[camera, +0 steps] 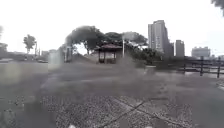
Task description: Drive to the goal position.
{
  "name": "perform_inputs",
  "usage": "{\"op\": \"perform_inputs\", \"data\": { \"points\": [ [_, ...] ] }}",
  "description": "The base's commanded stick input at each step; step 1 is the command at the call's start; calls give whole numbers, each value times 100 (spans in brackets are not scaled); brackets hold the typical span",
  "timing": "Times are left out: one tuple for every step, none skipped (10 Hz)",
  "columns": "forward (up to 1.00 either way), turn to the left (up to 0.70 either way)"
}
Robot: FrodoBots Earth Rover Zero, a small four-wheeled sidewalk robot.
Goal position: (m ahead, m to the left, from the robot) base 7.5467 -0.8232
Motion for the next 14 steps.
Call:
{"op": "perform_inputs", "data": {
  "points": [
    [100,3],
    [100,27],
    [100,38],
    [100,40],
    [100,40],
    [100,29],
    [100,5],
    [100,0],
    [100,0],
    [100,0],
    [100,0],
    [100,0],
    [100,0],
    [100,0]
  ]
}}
